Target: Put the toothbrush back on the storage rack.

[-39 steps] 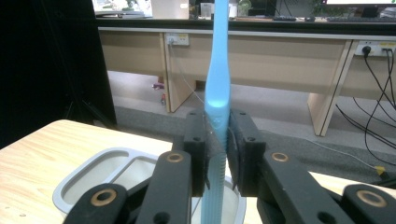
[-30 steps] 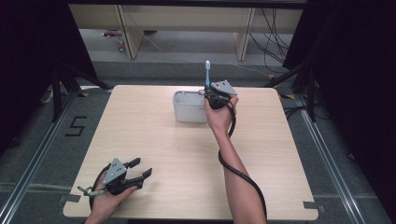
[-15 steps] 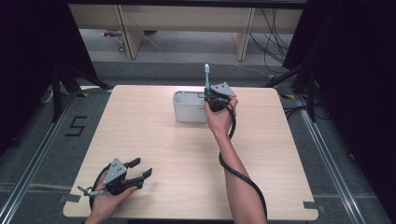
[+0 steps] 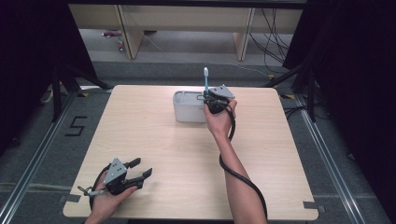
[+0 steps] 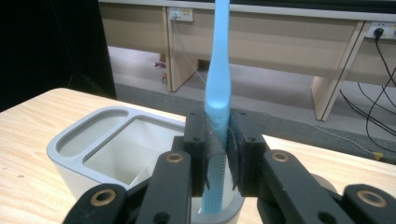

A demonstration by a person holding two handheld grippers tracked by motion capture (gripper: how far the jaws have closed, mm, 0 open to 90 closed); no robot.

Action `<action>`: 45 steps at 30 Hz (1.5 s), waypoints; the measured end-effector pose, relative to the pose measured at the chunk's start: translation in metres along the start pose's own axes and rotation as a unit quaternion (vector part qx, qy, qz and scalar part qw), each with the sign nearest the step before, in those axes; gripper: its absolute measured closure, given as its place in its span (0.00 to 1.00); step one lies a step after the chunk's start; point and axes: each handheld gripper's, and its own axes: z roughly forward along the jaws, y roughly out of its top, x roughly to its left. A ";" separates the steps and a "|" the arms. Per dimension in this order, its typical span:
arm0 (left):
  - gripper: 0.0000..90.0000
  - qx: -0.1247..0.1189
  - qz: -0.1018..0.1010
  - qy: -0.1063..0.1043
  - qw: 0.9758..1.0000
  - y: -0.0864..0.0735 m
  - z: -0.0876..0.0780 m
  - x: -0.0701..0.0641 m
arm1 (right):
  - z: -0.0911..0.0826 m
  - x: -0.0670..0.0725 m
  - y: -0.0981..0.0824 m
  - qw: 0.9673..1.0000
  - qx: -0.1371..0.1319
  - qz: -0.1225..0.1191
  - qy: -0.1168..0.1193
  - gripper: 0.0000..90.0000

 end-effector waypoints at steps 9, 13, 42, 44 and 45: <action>0.39 0.002 0.003 -0.001 1.000 0.000 0.000 0.000 | 0.000 -0.001 -0.005 1.000 0.013 -0.006 0.000 0.88; 0.39 0.006 0.004 0.002 1.000 0.001 0.000 0.000 | 0.000 -0.001 -0.008 1.000 0.013 -0.006 0.004 0.88; 0.39 0.009 0.006 0.002 1.000 0.001 0.000 -0.001 | -0.003 -0.004 -0.011 0.999 0.046 -0.017 0.000 0.73; 0.39 0.008 0.006 0.002 1.000 0.001 0.000 -0.001 | -0.003 -0.006 -0.010 0.999 0.041 -0.009 -0.001 0.64; 0.39 0.008 0.008 0.003 1.000 0.001 0.000 -0.002 | -0.004 -0.008 -0.009 0.999 0.040 -0.020 -0.002 0.61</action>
